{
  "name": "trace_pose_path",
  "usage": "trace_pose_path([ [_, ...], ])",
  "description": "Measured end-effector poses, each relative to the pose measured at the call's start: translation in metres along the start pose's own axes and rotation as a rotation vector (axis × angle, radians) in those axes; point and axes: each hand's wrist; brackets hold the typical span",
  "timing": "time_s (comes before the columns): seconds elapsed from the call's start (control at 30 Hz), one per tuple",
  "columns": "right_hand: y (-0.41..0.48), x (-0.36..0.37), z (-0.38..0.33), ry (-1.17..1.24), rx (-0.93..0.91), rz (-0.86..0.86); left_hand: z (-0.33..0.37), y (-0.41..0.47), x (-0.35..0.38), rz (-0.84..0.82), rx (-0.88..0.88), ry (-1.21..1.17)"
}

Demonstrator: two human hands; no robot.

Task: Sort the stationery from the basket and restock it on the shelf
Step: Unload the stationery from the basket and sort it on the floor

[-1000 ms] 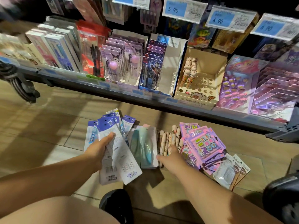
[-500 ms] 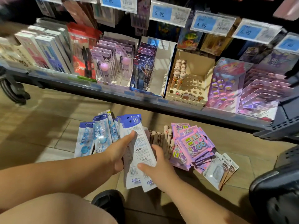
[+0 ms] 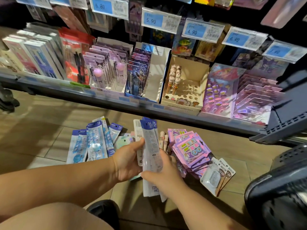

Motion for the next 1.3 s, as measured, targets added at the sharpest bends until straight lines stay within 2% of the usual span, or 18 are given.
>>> trace_pose_path([
  [0.2,0.000,-0.017,0.002,0.234,0.066,-0.122,-0.001,0.001,-0.005,-0.027,0.082,0.055],
  [0.3,-0.001,-0.020,-0.001,0.341,0.107,-0.110,0.002,0.002,-0.009,-0.053,0.124,0.117],
  [0.47,0.004,-0.016,-0.005,0.430,0.172,-0.051,0.005,0.000,-0.018,0.003,0.169,0.123],
  [0.63,0.006,-0.009,-0.010,0.533,0.220,-0.109,0.008,-0.004,-0.023,0.045,0.213,0.105],
  [0.93,0.004,0.006,-0.018,0.472,0.139,-0.215,0.011,-0.009,-0.038,0.031,0.257,0.208],
  [1.1,0.007,0.026,-0.023,0.496,0.250,-0.197,0.012,-0.011,-0.055,0.141,0.248,0.156],
  [1.2,0.012,0.033,-0.025,0.515,0.301,-0.173,0.019,-0.012,-0.070,0.118,0.207,0.145],
  [1.3,0.020,0.046,-0.028,0.472,0.261,-0.164,0.022,-0.015,-0.085,0.116,0.194,0.108],
])
Point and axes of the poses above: each hand's wrist, its own y-axis towards the middle knuckle, its own x-axis out of the palm, z = x × y, and after that the axes turned 12 degrees about z, right-handed
